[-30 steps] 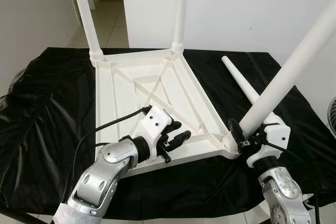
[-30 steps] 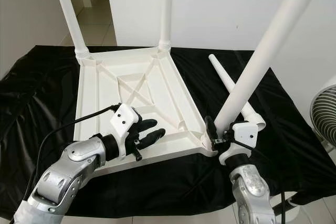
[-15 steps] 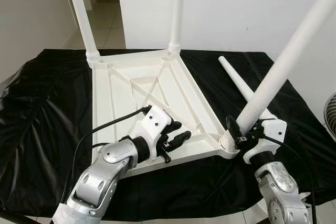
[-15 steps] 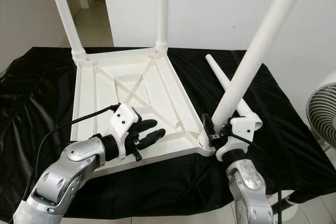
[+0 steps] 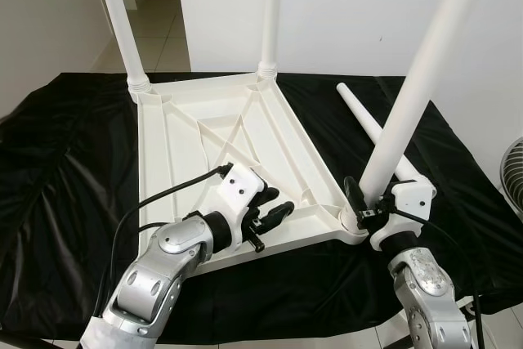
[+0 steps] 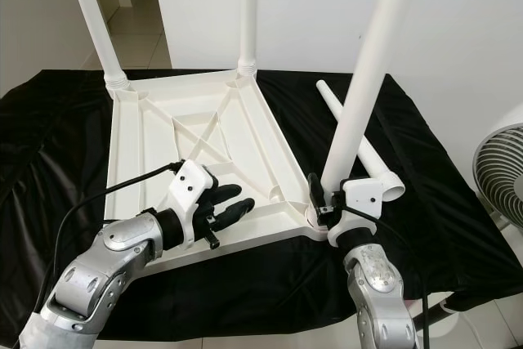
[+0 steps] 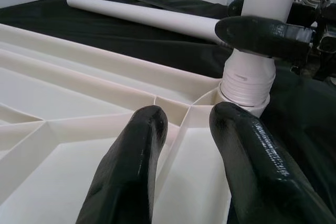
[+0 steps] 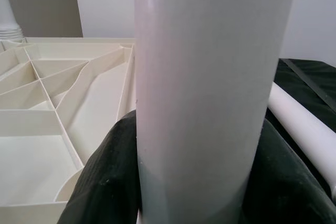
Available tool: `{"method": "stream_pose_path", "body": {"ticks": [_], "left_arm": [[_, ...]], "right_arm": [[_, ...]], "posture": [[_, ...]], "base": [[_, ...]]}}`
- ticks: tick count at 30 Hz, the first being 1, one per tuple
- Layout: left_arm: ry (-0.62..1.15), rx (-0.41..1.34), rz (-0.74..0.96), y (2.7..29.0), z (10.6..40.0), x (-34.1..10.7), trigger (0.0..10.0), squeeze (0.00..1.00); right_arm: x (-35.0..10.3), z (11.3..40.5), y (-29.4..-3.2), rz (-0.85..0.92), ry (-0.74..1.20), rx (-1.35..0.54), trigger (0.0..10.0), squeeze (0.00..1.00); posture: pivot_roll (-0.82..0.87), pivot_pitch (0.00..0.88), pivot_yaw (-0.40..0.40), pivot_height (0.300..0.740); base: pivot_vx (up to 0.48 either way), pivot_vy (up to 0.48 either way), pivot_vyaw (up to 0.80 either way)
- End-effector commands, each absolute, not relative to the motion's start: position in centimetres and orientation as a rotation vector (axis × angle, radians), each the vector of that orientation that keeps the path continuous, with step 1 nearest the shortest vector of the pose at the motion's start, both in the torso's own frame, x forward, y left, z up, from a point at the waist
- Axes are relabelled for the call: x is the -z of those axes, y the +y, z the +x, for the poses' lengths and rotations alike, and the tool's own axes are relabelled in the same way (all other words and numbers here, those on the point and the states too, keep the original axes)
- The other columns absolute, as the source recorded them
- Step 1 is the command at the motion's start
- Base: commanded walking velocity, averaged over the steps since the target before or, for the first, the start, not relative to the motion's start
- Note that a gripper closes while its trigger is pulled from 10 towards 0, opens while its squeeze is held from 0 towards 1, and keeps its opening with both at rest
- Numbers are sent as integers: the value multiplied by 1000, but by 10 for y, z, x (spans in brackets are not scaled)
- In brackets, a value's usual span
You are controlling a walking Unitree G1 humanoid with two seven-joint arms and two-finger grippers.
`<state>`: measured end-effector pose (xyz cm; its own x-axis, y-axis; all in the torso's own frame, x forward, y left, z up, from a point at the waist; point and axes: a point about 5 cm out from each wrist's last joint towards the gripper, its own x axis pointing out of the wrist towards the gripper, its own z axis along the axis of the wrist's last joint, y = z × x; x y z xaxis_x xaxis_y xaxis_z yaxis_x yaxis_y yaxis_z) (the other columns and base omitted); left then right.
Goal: Building children table
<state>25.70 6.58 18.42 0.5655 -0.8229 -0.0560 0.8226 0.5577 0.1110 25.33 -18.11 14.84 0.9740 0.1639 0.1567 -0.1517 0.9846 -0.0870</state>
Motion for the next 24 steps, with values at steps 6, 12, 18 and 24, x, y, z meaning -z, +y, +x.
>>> {"method": "stream_pose_path", "body": {"ticks": [6,12,18,24], "left_arm": [[7,933,127,69,258,-184,10000,0],[8,937,127,69,258,-185,10000,0],[6,938,127,69,258,-185,10000,0],[5,939,129,69,258,-186,10000,0]], "right_arm": [[-105,245,-189,-176,34,-144,10000,0],[-102,243,-188,-144,39,-156,10000,0],[-99,241,-187,-134,30,-160,10000,0],[-98,235,-187,-206,-15,-190,10000,0]], "posture": [[-20,96,35,740],[-21,97,36,740],[-20,92,37,740],[-21,89,40,740]], "base": [[0,0,0],[0,0,0],[0,0,0],[0,0,0]]}}
